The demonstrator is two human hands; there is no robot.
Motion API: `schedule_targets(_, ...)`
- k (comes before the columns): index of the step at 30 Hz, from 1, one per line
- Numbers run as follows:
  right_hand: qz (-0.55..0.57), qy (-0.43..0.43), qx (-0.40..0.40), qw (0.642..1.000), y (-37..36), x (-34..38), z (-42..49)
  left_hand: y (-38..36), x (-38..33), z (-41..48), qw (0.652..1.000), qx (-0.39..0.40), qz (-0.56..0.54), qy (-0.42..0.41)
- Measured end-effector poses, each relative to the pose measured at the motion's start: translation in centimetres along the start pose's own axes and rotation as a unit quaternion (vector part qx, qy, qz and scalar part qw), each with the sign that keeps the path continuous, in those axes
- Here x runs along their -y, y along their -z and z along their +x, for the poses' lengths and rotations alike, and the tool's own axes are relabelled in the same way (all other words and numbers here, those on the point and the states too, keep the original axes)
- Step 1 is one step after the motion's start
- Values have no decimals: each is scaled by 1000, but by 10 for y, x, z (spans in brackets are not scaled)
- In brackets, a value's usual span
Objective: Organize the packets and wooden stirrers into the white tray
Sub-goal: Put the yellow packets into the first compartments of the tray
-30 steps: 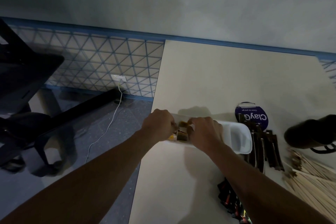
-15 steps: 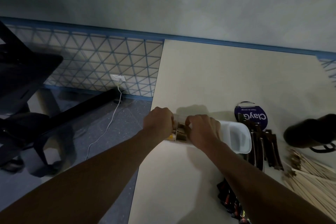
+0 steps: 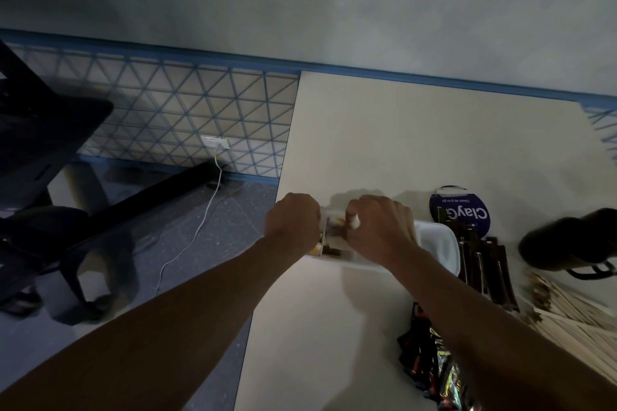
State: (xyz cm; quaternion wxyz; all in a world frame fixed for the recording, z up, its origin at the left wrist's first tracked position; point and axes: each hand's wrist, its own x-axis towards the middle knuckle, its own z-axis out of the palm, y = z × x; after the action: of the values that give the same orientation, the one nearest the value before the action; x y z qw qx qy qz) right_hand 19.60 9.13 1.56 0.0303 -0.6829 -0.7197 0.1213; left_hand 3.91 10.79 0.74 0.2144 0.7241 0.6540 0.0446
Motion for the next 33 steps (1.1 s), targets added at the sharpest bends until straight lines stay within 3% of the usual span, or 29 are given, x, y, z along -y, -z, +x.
schedule_targets(8, 6, 24, -17, 1000, 3, 0, 2, -1, 4, 1, 1000, 17, -7, -5)
schedule_targets(13, -10, 23, 19, 1000, 2, 1, 3, -4, 7, 0, 999, 19, -35, 4)
schedule_targets(24, 56, 33, -28, 997, 2, -9, -7, 4, 18, 3, 992, -63, -104, -33)
schedule_targets(29, 7, 66, 71, 995, 2, -7, -11, 3, 21, -1, 992, -53, -111, -39)
schedule_targets(33, -21, 44, 95, 994, -8, -5, -9, 1, 19, -6, 993, -39, -114, -21)
